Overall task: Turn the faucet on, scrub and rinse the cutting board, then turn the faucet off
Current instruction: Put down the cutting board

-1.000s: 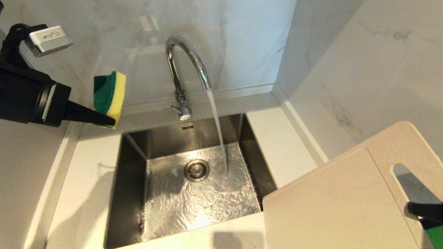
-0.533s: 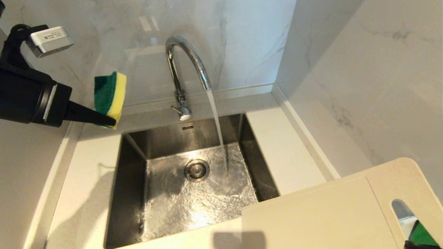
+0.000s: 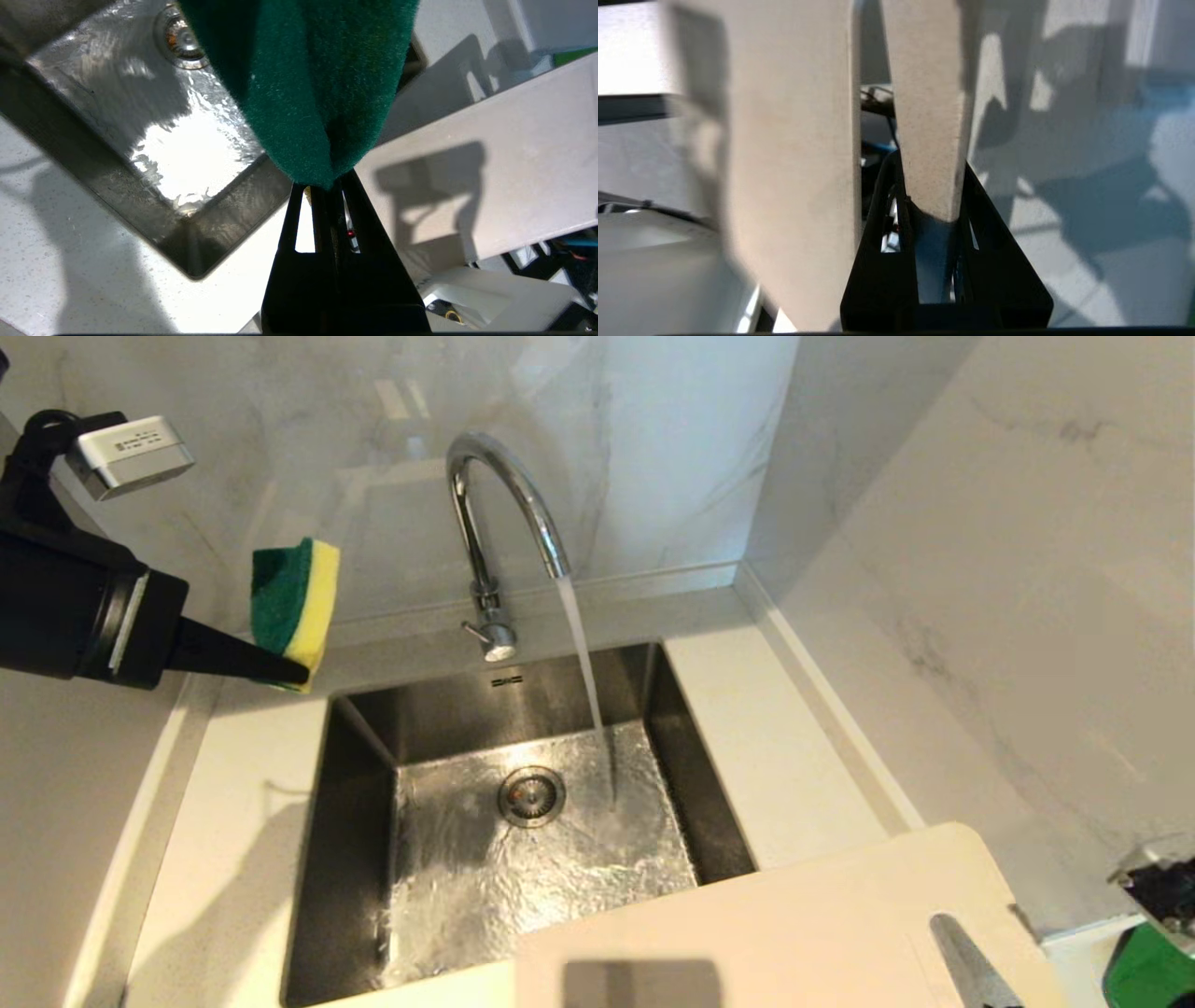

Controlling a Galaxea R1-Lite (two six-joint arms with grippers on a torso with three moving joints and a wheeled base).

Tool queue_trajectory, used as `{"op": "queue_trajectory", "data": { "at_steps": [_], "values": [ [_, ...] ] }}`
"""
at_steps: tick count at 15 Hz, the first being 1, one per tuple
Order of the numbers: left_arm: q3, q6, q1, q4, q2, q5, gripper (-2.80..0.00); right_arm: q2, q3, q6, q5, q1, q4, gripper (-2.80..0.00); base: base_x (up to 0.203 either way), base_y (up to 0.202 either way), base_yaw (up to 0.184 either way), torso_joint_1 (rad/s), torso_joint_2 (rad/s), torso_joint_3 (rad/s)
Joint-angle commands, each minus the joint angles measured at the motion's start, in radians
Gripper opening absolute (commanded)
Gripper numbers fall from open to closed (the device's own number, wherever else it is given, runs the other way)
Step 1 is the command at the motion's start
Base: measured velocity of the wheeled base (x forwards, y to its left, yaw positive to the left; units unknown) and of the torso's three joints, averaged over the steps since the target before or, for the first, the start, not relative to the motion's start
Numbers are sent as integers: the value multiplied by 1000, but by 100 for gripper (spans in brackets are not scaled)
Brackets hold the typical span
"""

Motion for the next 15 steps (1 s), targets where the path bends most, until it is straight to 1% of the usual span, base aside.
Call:
{"op": "queue_trajectory", "data": {
  "at_steps": [1,3,4,6,8,9,12,13,15],
  "values": [
    [3,-1,0,3,1,-2,-280,112,36,18,15,0,-72,-280,0,0,0,0,0,0],
    [12,-1,0,3,1,-2,-280,176,39,77,41,0,-121,-280,0,0,0,0,0,0],
    [15,0,0,3,1,-2,-280,190,41,93,64,0,-152,-280,0,0,0,0,0,0],
    [14,0,0,2,2,0,-280,201,49,95,88,0,-157,-280,0,0,0,0,0,0],
    [12,0,0,0,4,1,-280,242,59,98,94,-1,-166,-280,0,0,0,0,0,0],
    [13,0,0,0,4,1,-280,270,63,104,95,-2,-190,-280,0,0,0,0,0,0],
    [8,0,0,-2,7,5,-280,378,85,117,97,-2,-317,-280,0,0,0,0,0,0],
    [6,0,0,-3,9,6,-280,418,90,125,107,-3,-375,-280,0,0,0,0,0,0],
    [6,0,0,-3,9,6,-280,473,92,150,158,-6,-474,-280,0,0,0,0,0,0]
  ]
}}
